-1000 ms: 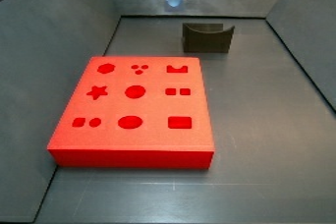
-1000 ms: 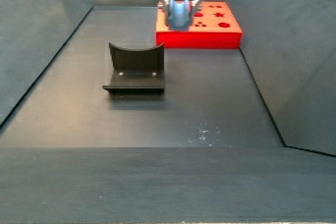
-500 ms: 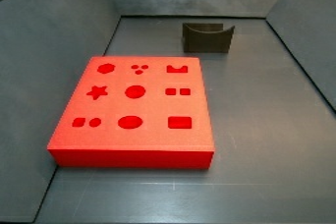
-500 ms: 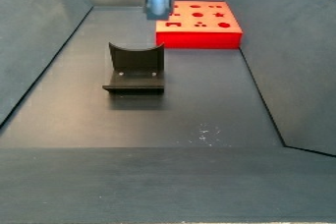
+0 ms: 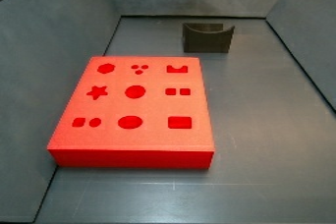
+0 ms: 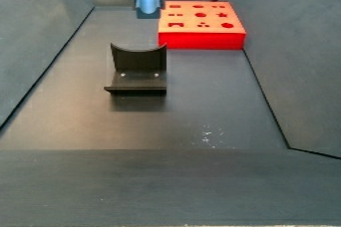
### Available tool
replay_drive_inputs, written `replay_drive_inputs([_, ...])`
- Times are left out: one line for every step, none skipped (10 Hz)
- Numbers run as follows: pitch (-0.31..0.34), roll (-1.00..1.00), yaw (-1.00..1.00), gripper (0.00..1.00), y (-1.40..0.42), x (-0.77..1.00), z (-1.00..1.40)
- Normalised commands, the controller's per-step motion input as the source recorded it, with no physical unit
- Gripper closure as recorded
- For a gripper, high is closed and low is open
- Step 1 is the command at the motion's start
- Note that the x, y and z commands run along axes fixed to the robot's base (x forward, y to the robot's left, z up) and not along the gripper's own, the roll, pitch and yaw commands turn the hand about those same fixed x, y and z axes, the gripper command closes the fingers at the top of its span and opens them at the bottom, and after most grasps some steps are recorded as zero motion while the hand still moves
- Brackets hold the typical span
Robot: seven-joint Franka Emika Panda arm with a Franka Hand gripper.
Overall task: Pick up the arch object. Move up. Place the arch object on the fixture. Regrasp the arch object. Move to above the board. Insert the arch object.
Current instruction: Place the arch object on the fixture.
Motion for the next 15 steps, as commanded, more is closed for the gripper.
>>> replay_drive_inputs([0.124, -0.22, -0.09, 1.00, 0.04, 0.36, 0.00])
replay_drive_inputs([0.107, -0.19, -0.09, 1.00, 0.05, 0.28, 0.00])
replay_drive_inputs([0.099, -0.17, -0.08, 1.00, 0.05, 0.20, 0.00])
replay_drive_inputs([0.021, -1.00, -0.12, 1.00, 0.06, 0.12, -1.00])
replay_drive_inputs([0.012, -1.00, -0.12, 1.00, 0.07, 0.11, -1.00])
replay_drive_inputs([0.018, -1.00, -0.12, 1.00, 0.07, 0.12, -1.00])
replay_drive_inputs([0.040, -1.00, -0.12, 1.00, 0.07, 0.13, -1.00])
replay_drive_inputs([0.063, -1.00, -0.13, 1.00, 0.09, 0.14, -1.00])
replay_drive_inputs([0.069, -1.00, -0.14, 1.00, 0.09, 0.15, -1.00])
replay_drive_inputs([0.059, -0.82, -0.13, 1.00, 0.10, 0.16, -1.00])
replay_drive_inputs([0.053, -0.71, -0.13, 1.00, 0.10, 0.16, -1.00])
replay_drive_inputs([0.047, -0.49, -0.12, 1.00, 0.11, 0.17, -1.00])
replay_drive_inputs([0.049, -0.27, -0.11, 1.00, 0.12, 0.19, -1.00])
replay_drive_inputs([0.043, -0.18, -0.11, 1.00, 0.11, 0.19, -1.00])
replay_drive_inputs([0.027, -0.15, -0.10, 1.00, 0.09, 0.16, -0.82])
